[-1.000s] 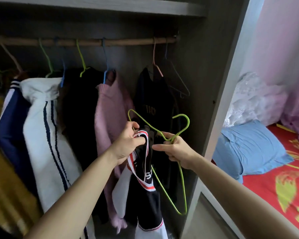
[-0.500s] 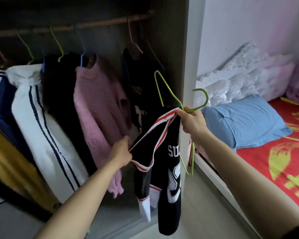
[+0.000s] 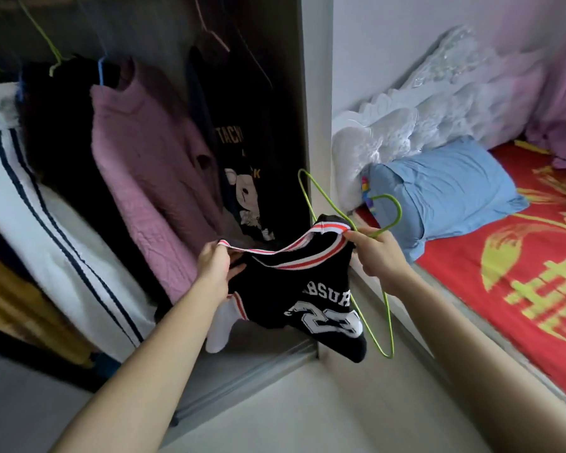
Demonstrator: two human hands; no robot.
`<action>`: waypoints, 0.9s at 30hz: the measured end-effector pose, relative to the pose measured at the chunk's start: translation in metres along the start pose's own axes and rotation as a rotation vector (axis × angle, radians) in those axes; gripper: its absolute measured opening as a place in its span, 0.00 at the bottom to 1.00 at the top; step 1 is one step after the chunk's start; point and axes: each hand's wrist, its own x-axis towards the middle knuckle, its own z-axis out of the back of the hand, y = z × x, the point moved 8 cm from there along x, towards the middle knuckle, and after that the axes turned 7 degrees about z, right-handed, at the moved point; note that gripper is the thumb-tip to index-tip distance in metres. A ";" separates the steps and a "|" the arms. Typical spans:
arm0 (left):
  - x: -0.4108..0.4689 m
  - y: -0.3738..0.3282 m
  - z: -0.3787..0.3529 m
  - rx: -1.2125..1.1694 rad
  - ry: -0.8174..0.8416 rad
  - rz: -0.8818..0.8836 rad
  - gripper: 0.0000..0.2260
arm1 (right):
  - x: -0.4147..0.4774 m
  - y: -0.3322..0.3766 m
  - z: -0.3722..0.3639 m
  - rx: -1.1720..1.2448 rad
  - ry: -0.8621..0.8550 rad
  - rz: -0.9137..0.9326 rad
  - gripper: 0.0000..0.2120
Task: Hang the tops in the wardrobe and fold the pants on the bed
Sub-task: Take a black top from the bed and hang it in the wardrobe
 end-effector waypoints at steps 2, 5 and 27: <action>0.001 -0.017 -0.007 0.025 -0.004 -0.105 0.09 | -0.009 -0.005 0.006 0.002 0.010 -0.047 0.13; 0.001 -0.059 -0.009 0.210 -0.109 -0.334 0.07 | -0.021 -0.010 0.011 0.002 0.056 -0.123 0.14; -0.026 -0.123 -0.074 0.915 0.092 -0.642 0.07 | -0.030 0.041 -0.078 -0.137 0.504 -0.142 0.11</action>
